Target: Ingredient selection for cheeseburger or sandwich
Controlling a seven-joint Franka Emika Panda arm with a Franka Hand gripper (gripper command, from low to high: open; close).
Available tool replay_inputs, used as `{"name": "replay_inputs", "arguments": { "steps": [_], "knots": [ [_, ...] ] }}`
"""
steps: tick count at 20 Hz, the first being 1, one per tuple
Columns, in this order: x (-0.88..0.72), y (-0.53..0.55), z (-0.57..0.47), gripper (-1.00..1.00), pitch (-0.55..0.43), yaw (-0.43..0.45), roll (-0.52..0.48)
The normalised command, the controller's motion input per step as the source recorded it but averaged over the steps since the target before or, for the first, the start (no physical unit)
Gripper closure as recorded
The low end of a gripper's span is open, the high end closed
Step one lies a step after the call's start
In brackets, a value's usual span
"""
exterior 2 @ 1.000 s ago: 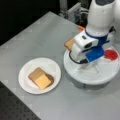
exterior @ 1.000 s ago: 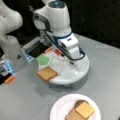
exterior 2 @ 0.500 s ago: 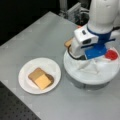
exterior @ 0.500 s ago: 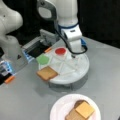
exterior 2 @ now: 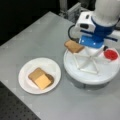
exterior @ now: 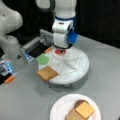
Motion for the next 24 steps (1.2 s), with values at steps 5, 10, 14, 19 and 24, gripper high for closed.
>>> {"name": "replay_inputs", "arguments": {
  "steps": [5, 10, 14, 19, 24],
  "knots": [
    [-0.2, -0.59, -0.03, -1.0, -0.041, -0.448, 0.03],
    [-0.28, -0.79, -0.06, -1.0, -0.079, -0.201, 0.087],
    [-0.36, -0.62, -0.12, -1.0, -0.11, 0.026, 0.1],
    [-0.35, -0.38, -0.3, -1.0, -0.17, 0.084, 0.203],
    [-0.28, -0.1, -0.33, -1.0, -0.16, 0.082, 0.256]
  ]
}}
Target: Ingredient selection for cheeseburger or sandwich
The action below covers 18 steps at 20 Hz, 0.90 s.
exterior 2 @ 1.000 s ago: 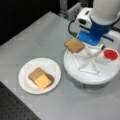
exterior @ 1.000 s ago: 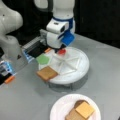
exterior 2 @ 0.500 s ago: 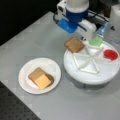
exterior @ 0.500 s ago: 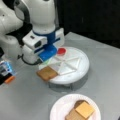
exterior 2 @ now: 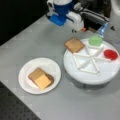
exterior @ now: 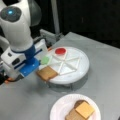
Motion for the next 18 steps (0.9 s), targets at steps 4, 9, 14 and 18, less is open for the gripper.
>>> {"name": "replay_inputs", "arguments": {
  "steps": [4, 9, 14, 18],
  "knots": [
    [-0.13, -0.01, -0.2, -1.0, -0.129, -0.05, 0.491],
    [0.03, -0.07, 0.02, -1.0, -0.055, -0.121, 0.575],
    [0.29, -0.15, 0.35, -1.0, 0.025, -0.153, 0.552],
    [0.4, -0.12, 0.22, -1.0, -0.077, -0.028, 0.484]
  ]
}}
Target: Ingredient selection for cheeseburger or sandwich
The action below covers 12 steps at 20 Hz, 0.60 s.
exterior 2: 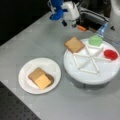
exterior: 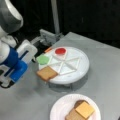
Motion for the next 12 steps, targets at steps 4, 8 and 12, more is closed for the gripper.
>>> {"name": "replay_inputs", "arguments": {
  "steps": [4, 8, 12],
  "knots": [
    [0.35, -0.1, -0.07, -1.0, -0.167, 0.093, 0.5],
    [0.29, -0.21, -0.23, -1.0, -0.077, 0.166, 0.36],
    [0.31, -0.3, -0.12, -1.0, -0.023, 0.166, 0.387]
  ]
}}
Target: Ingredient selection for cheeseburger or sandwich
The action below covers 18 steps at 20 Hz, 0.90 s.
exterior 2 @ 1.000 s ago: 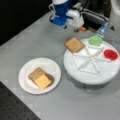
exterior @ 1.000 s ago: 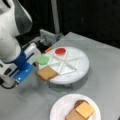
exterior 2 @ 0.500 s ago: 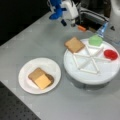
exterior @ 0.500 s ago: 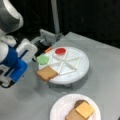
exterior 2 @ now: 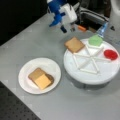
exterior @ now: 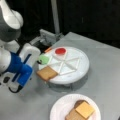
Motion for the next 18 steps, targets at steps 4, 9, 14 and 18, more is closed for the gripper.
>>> {"name": "replay_inputs", "arguments": {
  "steps": [4, 9, 14, 18],
  "knots": [
    [0.34, -0.28, -0.03, -1.0, 0.008, 0.165, 0.378],
    [0.28, -0.26, -0.07, -1.0, -0.001, 0.191, 0.37],
    [0.21, -0.28, -0.11, -1.0, -0.009, 0.165, 0.371],
    [0.15, -0.31, -0.16, -1.0, -0.008, 0.127, 0.416]
  ]
}}
